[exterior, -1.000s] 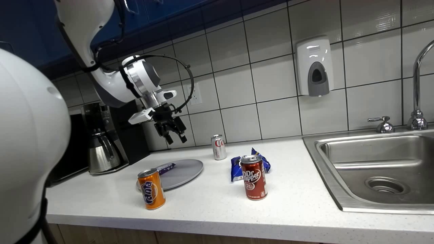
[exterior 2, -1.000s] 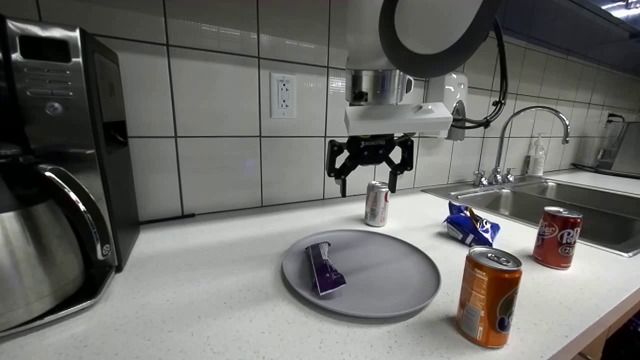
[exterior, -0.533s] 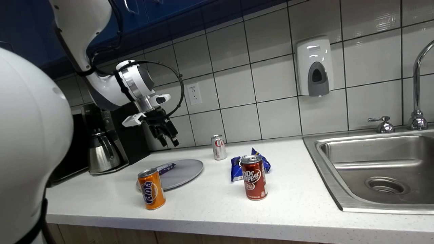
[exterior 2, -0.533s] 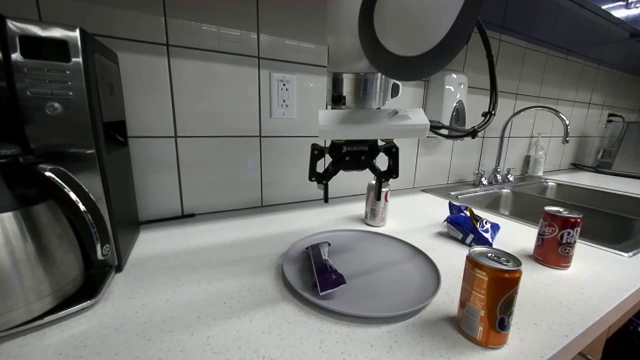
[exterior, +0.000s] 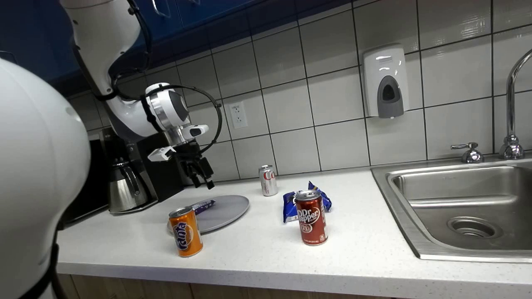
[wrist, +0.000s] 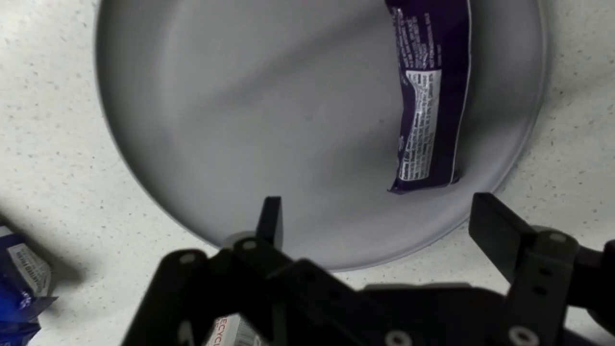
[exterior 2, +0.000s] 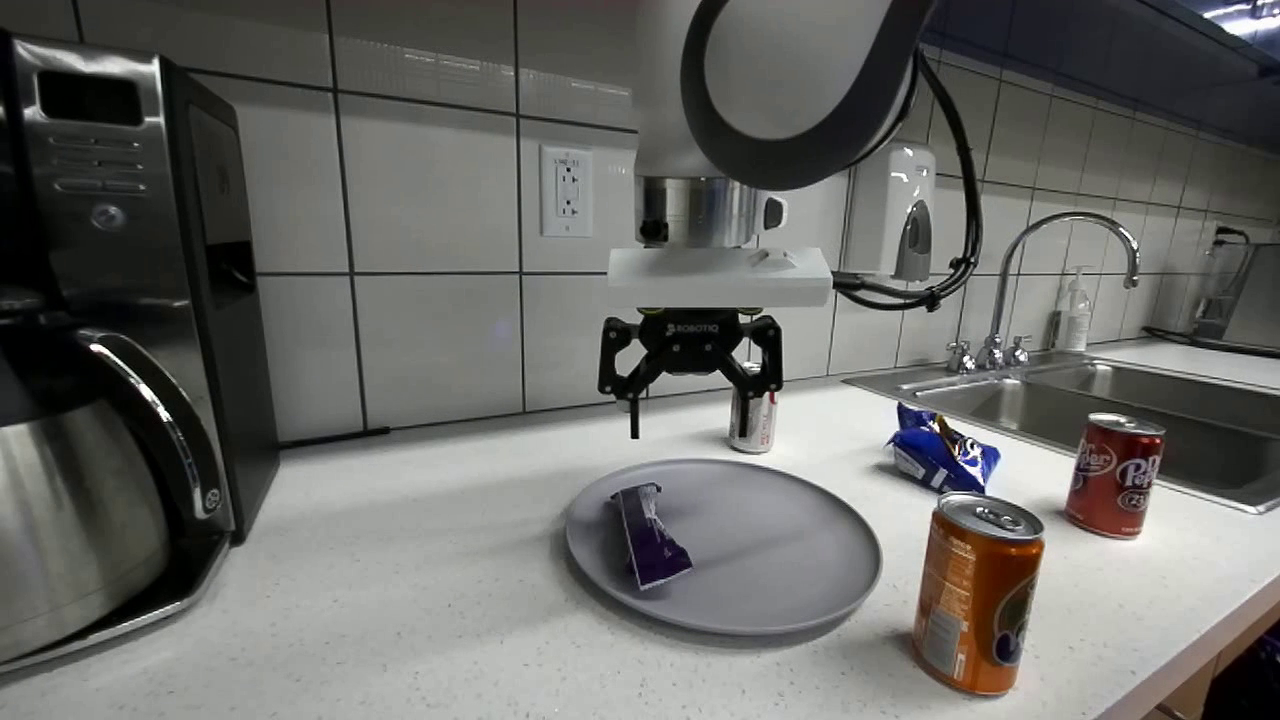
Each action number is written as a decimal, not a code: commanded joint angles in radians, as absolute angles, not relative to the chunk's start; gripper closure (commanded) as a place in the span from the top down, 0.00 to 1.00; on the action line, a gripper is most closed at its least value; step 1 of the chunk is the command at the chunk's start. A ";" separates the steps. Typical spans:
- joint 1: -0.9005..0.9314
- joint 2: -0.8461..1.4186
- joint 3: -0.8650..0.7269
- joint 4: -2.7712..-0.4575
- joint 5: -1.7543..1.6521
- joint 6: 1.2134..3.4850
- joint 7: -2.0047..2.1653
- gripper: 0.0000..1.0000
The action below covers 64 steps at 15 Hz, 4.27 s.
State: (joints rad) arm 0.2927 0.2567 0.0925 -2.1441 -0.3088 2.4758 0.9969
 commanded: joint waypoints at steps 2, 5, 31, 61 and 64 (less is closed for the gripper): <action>0.313 0.301 0.107 -2.058 -0.254 2.392 0.991 1.00; 0.317 0.313 0.113 -2.032 -0.212 2.356 0.969 1.00; 0.317 0.483 0.108 -1.910 -0.088 2.297 0.869 1.00; 0.368 0.501 0.111 -1.757 -0.096 2.183 0.827 0.04; 0.373 0.541 0.115 -1.684 -0.096 2.138 0.787 0.04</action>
